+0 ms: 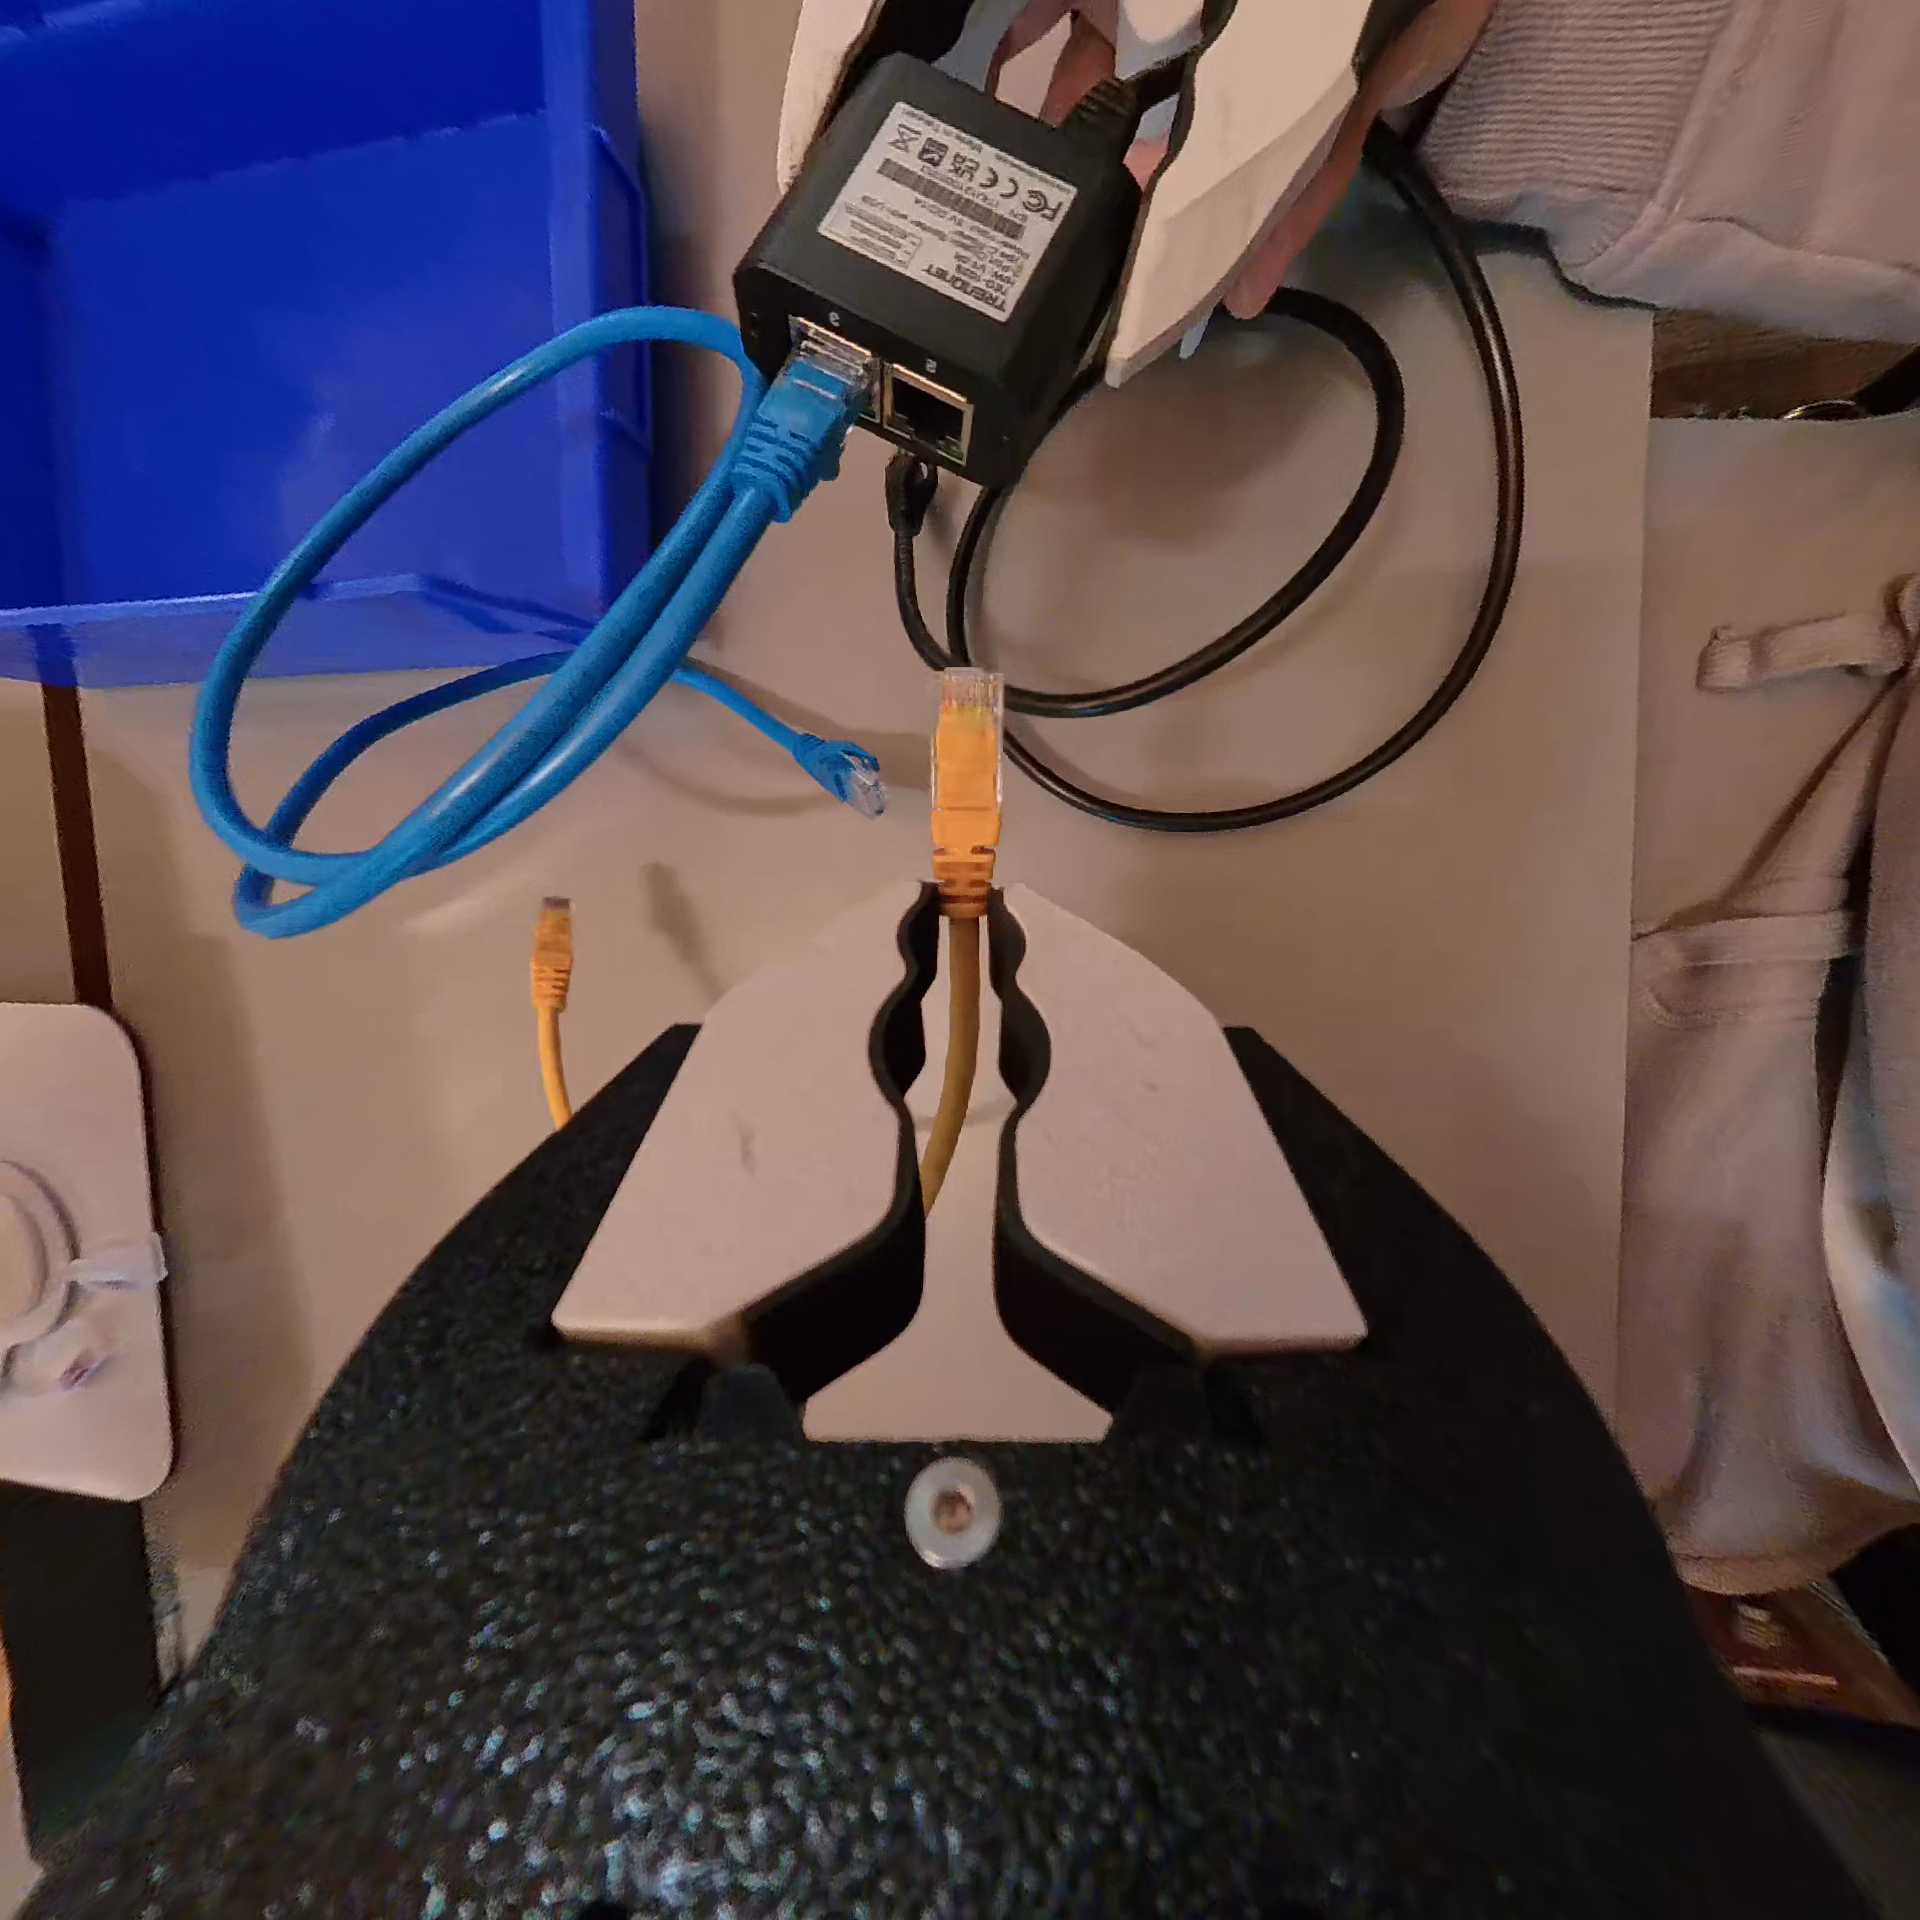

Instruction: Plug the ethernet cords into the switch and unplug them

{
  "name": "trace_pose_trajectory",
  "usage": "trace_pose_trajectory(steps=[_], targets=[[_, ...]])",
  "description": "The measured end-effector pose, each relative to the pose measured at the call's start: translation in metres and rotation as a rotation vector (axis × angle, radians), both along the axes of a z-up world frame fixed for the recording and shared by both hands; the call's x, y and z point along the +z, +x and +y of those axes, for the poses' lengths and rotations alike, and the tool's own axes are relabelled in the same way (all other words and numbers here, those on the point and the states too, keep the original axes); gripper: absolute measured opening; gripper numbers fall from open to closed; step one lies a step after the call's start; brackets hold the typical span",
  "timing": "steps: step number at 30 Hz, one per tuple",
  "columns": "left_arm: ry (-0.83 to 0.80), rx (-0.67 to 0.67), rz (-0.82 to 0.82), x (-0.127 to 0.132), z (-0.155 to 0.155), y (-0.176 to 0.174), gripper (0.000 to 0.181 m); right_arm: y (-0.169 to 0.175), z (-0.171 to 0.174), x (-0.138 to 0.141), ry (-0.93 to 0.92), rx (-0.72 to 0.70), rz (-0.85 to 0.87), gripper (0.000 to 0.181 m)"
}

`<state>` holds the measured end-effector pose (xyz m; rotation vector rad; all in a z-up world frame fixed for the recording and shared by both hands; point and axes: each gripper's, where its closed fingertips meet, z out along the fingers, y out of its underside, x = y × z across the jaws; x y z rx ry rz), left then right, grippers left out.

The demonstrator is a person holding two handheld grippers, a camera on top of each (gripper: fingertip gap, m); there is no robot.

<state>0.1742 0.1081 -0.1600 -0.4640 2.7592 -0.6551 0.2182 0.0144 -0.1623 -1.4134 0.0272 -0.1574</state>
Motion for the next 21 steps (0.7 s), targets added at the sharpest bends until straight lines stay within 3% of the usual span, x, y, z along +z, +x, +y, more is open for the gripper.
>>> trace_pose_trajectory(steps=[1, 9, 21], targets=[[-0.005, -0.003, 0.011, -0.002, -0.002, -0.001, 0.008, 0.000, 0.000, 0.000, -0.001, 0.001, -0.001, 0.060], [-0.031, 0.012, 0.023, -0.005, -0.006, -0.001, 0.008, 0.002, -0.003, 0.003, 0.027, 0.006, 0.019, 0.060], [0.005, 0.015, -0.042, 0.013, -0.011, 0.022, 0.008, -0.004, -0.002, 0.002, 0.018, 0.043, 0.004, 0.060]])
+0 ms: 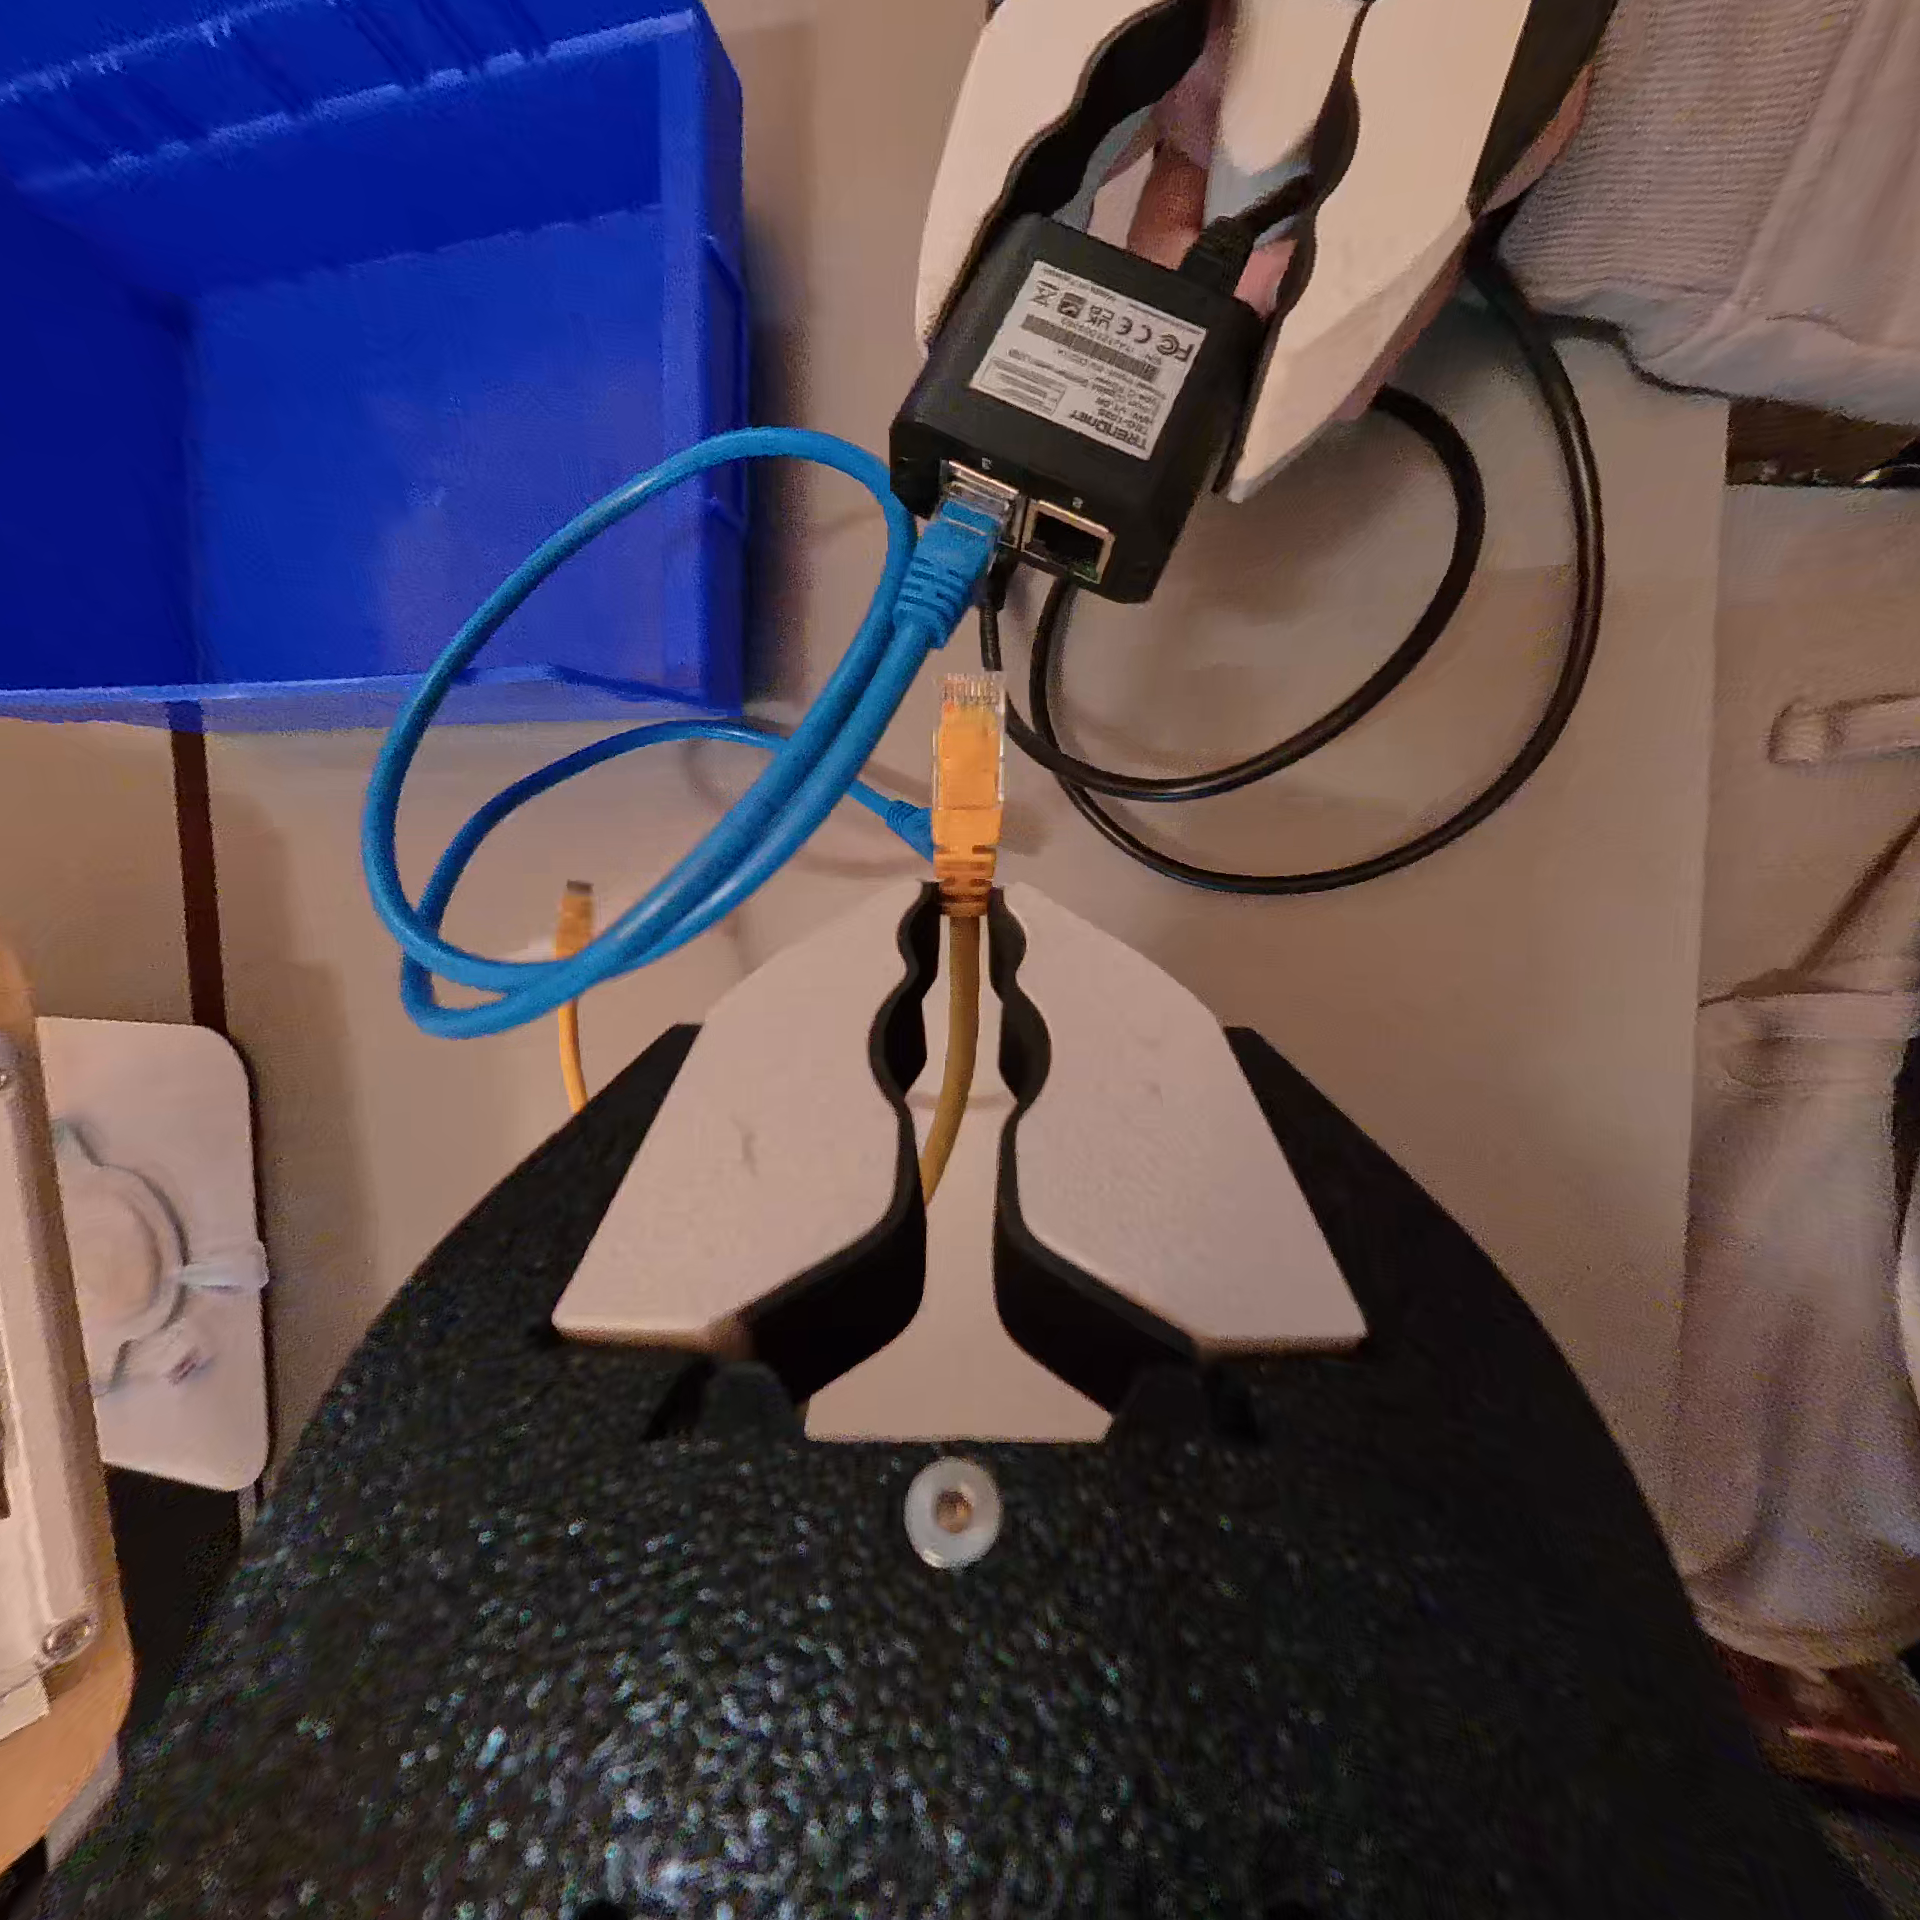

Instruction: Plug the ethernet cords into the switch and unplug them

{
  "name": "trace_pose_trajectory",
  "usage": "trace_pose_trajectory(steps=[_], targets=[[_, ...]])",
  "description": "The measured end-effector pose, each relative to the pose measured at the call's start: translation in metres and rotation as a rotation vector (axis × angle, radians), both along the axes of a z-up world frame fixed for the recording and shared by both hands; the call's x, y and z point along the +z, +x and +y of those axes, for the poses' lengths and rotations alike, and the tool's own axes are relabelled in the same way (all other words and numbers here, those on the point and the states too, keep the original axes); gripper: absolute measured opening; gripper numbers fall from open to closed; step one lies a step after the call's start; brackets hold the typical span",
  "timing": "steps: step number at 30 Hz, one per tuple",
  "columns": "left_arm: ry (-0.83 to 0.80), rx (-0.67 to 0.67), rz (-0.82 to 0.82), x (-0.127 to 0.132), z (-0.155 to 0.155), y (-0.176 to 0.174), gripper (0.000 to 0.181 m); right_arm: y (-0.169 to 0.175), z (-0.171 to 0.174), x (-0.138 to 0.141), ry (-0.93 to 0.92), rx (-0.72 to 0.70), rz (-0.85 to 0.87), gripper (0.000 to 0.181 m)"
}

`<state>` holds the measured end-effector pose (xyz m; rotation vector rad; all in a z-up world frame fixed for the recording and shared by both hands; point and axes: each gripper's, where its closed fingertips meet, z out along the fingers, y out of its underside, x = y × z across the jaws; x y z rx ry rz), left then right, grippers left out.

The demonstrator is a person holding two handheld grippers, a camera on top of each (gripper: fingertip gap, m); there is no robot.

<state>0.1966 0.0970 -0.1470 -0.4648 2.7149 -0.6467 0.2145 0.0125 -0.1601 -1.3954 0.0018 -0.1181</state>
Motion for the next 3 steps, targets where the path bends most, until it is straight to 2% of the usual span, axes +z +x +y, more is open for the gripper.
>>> trace_pose_trajectory(steps=[3], targets=[[0.036, -0.025, 0.034, -0.0031, -0.0086, 0.0015, 0.008, -0.0009, -0.0007, 0.0012, 0.012, 0.010, -0.001, 0.060]])
